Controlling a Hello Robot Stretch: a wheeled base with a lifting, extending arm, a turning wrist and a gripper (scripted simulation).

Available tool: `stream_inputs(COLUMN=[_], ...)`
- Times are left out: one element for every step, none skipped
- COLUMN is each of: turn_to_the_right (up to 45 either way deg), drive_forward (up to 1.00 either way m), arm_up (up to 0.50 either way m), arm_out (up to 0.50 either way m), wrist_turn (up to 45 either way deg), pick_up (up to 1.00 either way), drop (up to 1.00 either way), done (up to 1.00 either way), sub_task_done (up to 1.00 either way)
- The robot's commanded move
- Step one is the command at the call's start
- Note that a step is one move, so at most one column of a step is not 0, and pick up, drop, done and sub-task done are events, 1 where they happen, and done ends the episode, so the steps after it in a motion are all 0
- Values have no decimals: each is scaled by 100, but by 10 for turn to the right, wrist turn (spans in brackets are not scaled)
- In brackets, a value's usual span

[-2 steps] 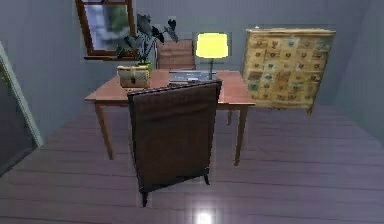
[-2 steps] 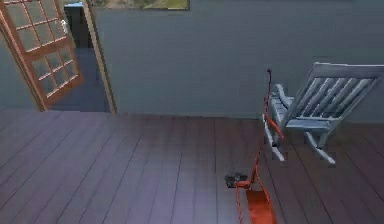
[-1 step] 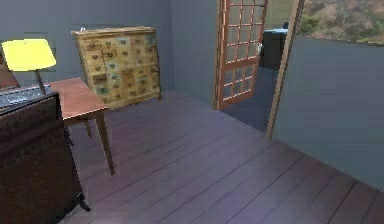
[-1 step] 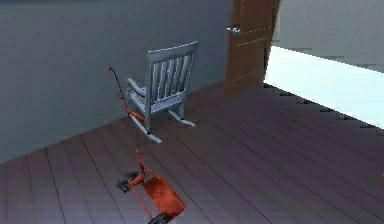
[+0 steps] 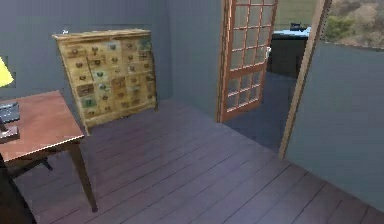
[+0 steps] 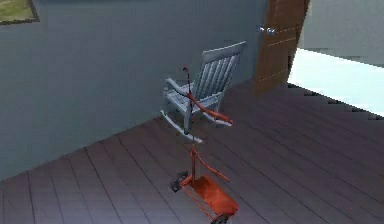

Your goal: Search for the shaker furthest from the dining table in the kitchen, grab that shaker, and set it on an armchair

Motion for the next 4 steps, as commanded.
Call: stream_inputs(turn_to_the_right=[60, 0, 0, 300], drive_forward=[0, 100, 50, 0], arm_up=[0, 0, 0, 0], arm_out=[0, 0, 0, 0], wrist_turn=[0, 0, 0, 0], pick_up=[0, 0, 0, 0], drop=[0, 0, 0, 0], done=[0, 0, 0, 0], sub_task_done=[0, 0, 0, 0])
